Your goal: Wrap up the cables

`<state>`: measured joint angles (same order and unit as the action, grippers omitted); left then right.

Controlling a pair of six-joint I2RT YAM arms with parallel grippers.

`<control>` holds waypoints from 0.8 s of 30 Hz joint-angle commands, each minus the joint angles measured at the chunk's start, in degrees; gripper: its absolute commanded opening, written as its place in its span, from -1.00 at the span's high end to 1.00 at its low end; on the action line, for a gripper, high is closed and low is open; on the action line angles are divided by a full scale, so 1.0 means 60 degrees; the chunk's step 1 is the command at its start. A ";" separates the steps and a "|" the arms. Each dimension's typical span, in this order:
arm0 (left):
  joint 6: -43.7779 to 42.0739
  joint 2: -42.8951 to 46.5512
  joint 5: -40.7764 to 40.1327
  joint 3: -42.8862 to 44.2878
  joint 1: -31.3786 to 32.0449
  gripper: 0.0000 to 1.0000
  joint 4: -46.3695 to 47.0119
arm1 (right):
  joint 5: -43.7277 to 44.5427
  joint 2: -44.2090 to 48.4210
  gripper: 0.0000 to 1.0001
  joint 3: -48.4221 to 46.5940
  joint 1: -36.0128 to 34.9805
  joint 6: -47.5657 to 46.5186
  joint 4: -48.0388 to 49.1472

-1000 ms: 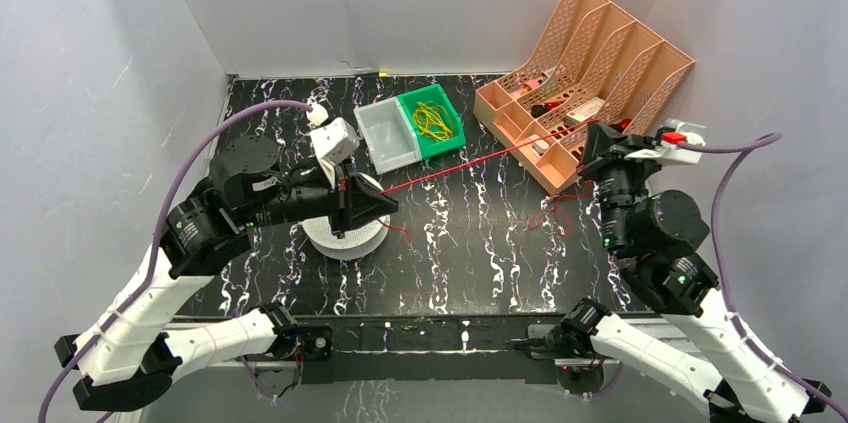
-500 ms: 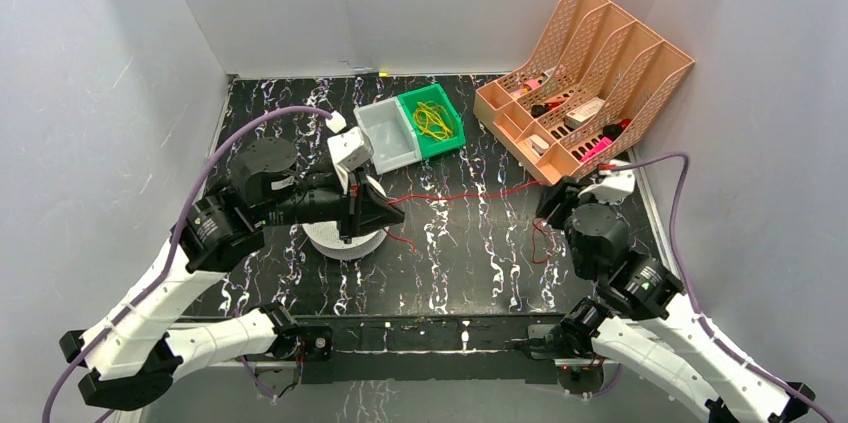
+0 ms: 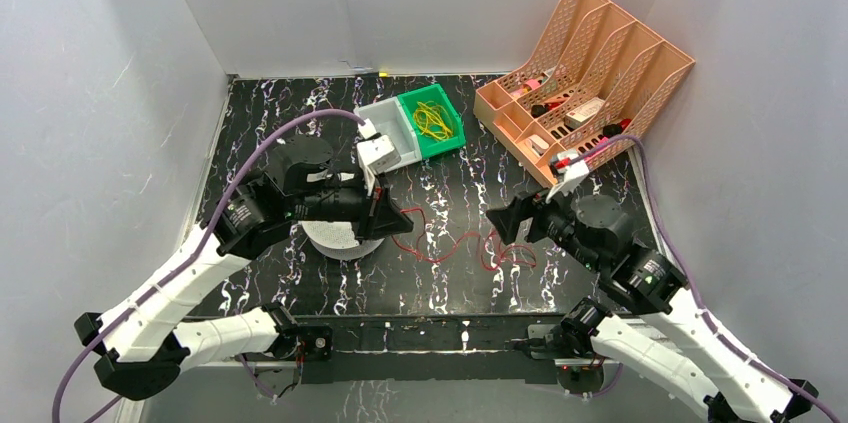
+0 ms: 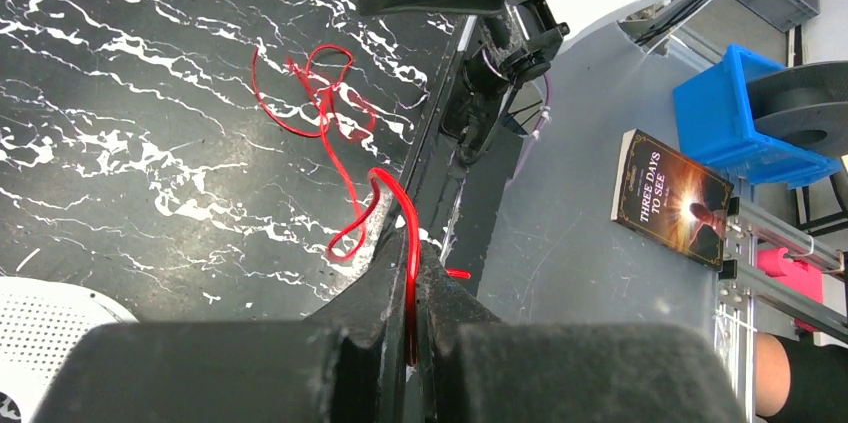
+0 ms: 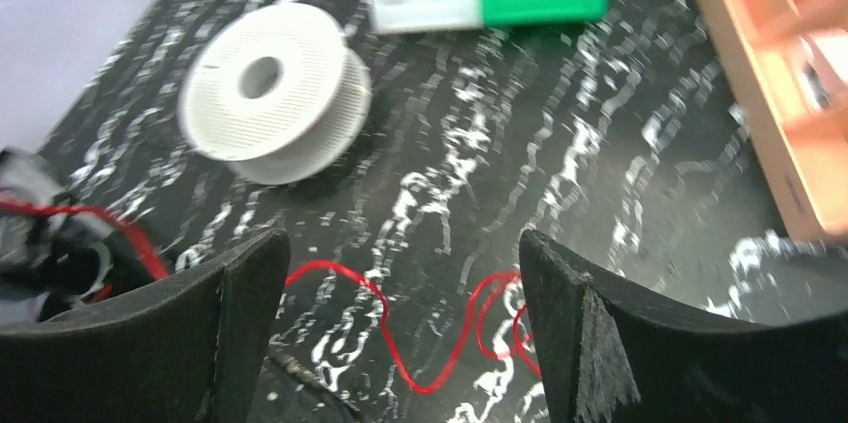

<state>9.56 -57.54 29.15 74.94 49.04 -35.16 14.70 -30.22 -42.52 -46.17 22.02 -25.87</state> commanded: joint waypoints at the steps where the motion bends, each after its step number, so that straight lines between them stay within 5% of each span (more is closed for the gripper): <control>1: -0.0201 -0.0038 0.0284 0.0020 0.0021 1.00 -0.0388 | -0.3039 -0.0692 -0.86 -0.1720 0.0020 -0.1852 0.0686; 9: -0.0308 -0.0174 0.0667 -0.0053 0.0016 1.00 -0.0587 | -0.6170 -0.1538 -0.88 -0.2706 0.0020 -0.2347 0.1504; 24: -0.0527 -0.0356 0.1821 -0.0037 0.0014 1.00 -0.0621 | -1.0140 -0.4114 -0.55 -0.2685 0.0020 -0.2010 0.3464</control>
<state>7.05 -60.16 36.69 74.61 49.04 -38.24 -38.20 -53.28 -56.93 -46.15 10.07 -11.73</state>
